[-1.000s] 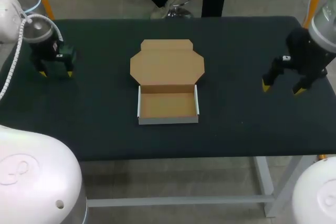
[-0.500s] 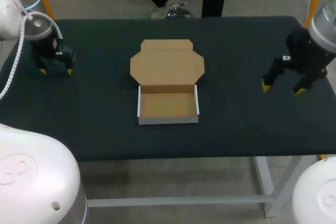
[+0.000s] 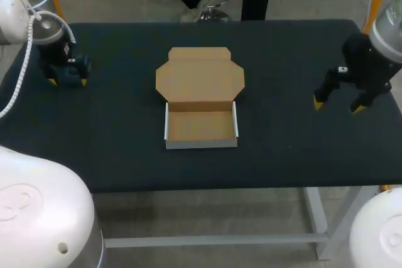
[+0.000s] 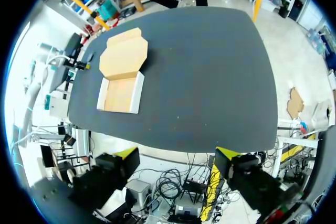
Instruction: Assemble the packaging by folding the flat box into shape, placing the metal phone stand inside, and closing the box properly
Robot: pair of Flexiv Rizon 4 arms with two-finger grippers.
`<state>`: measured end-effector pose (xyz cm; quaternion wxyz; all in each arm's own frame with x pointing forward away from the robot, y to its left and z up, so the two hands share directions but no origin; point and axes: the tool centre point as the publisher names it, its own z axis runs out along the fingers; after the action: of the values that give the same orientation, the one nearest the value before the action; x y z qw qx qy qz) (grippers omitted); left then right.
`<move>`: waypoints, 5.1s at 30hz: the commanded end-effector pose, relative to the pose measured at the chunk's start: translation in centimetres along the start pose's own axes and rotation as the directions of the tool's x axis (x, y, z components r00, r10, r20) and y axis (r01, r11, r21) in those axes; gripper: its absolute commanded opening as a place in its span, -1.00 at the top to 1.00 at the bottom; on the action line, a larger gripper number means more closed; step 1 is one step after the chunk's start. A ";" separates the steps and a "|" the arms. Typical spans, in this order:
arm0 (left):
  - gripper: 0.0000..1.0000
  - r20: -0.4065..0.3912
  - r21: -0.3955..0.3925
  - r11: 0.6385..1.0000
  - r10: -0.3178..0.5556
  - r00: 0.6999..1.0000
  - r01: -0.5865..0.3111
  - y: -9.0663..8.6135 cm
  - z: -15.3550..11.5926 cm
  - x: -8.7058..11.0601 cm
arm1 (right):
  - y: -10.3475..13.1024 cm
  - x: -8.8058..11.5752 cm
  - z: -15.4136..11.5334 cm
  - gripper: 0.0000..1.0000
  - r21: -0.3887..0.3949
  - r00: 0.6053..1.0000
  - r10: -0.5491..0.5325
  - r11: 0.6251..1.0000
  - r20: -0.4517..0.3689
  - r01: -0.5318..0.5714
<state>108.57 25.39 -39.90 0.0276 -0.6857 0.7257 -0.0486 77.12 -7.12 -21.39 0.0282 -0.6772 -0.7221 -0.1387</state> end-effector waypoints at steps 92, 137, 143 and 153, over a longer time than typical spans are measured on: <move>-0.51 0.016 -0.010 1.000 0.023 1.000 -0.022 -8.1 1.4 0.0 | -0.1 0.0 -0.3 -1.00 0.003 1.000 0.000 1.000 0.002 0.000; 1.00 -0.006 0.055 0.998 0.025 1.000 -0.024 -5.2 -3.8 0.7 | 0.0 0.6 -0.3 -1.00 -0.017 0.997 -0.075 0.997 -0.017 0.075; 1.00 -0.015 0.057 0.997 0.047 0.999 -0.046 -3.3 -5.0 1.8 | -0.3 2.2 -0.1 -1.00 -0.112 0.948 -0.308 0.948 -0.084 0.299; 1.00 -0.023 0.047 0.995 0.092 0.996 -0.091 0.3 -7.1 4.3 | -2.6 2.5 1.5 -1.00 -0.252 0.774 -0.617 0.778 -0.142 0.575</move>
<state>109.56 21.77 -33.97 0.0142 -0.6513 0.7562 -0.0611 75.80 -3.29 -22.00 0.0137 -0.4733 -0.8544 -0.2139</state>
